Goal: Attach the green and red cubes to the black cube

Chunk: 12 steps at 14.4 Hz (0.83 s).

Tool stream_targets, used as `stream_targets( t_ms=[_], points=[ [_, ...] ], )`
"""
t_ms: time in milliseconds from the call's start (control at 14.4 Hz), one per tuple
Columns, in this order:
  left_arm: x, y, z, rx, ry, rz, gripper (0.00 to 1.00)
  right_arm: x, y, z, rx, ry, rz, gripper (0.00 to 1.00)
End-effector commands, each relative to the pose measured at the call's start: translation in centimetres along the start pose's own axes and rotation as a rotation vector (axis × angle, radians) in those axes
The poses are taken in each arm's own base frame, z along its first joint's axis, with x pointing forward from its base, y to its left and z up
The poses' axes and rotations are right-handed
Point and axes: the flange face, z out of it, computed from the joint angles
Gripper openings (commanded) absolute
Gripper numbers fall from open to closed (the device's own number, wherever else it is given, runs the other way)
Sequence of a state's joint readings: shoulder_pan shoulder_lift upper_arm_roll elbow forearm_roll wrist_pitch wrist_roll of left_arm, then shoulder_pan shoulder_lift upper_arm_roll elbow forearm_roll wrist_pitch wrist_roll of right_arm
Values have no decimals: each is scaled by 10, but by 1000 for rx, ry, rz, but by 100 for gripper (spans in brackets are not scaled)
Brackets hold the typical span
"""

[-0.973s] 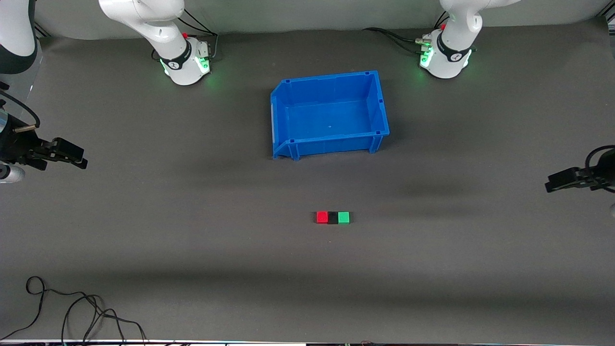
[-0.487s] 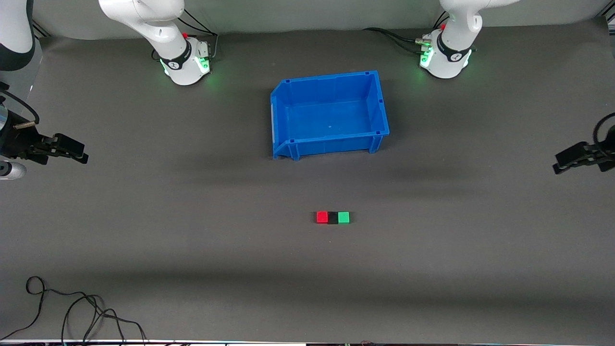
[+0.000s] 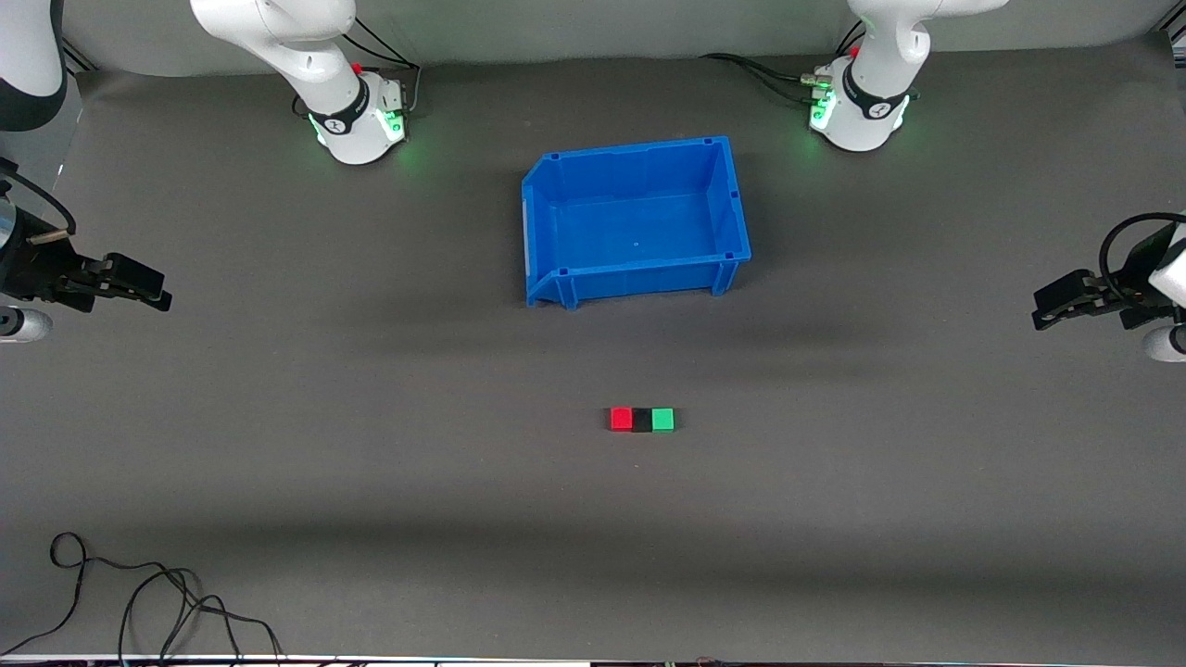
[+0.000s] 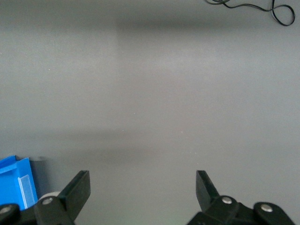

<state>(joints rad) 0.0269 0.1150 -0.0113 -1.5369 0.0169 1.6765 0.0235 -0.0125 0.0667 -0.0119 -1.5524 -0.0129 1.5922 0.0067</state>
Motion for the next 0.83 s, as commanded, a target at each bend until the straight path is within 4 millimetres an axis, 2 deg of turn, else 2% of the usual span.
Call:
stream_targets(
  t_ms=[0, 139, 417, 765],
  points=[
    [-10, -2, -7, 12, -28, 17, 100, -2, -1, -7, -3, -1, 24, 100],
    [-11, -3, -9, 7, -45, 9, 100, -2, -1, -7, -3, -1, 24, 100],
    [-10, -2, 4, -3, -92, 18, 100, -2, -2, -7, -4, -1, 23, 100],
    [-10, -1, 5, -9, -98, 18, 100, -2, -2, -6, -4, -2, 23, 100]
  ],
)
